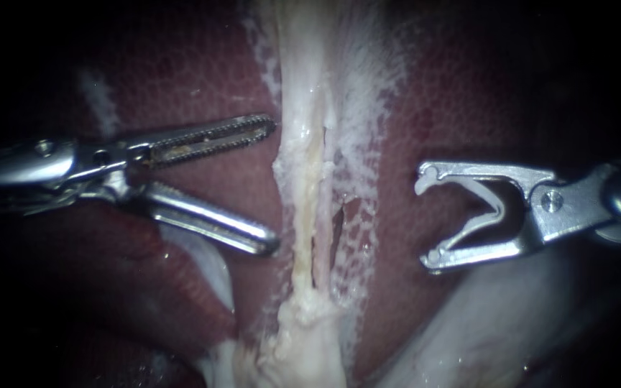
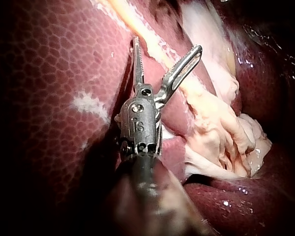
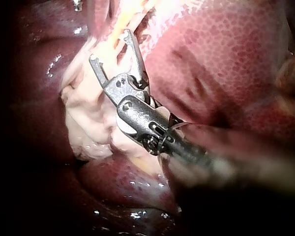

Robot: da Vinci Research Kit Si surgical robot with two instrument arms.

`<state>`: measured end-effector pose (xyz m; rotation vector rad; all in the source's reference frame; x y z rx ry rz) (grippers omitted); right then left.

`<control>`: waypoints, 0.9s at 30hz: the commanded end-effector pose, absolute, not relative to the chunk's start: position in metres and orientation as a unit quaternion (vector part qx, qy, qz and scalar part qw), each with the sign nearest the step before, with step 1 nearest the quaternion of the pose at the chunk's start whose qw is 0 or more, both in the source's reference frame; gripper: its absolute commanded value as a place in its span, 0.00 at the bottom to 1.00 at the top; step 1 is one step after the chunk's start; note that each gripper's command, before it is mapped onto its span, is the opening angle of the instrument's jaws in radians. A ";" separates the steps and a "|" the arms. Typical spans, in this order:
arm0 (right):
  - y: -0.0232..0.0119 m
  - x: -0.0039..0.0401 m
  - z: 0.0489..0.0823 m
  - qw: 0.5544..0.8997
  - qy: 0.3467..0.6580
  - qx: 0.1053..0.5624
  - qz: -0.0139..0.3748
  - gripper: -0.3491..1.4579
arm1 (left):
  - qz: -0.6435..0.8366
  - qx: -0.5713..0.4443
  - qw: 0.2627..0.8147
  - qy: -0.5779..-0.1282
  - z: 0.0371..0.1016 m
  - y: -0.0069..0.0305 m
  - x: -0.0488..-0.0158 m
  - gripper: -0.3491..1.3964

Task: Grabbing gallbladder

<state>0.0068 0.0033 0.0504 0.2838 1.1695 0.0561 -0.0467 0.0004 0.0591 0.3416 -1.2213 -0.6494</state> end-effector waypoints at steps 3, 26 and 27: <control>0.0033 0.0068 0.0504 0.824 0.550 0.134 0.026 0.52 | -0.303 0.161 0.757 -0.556 0.0595 0.0004 -0.0466 0.71; 0.0033 0.0068 0.0504 0.824 0.550 0.134 0.026 0.52 | -0.350 0.197 0.753 -0.521 0.0607 0.0006 -0.0460 0.00; 0.0033 0.0068 0.0504 0.824 0.550 0.134 0.026 0.52 | -0.353 0.199 0.753 -0.519 0.0608 0.0006 -0.0458 0.00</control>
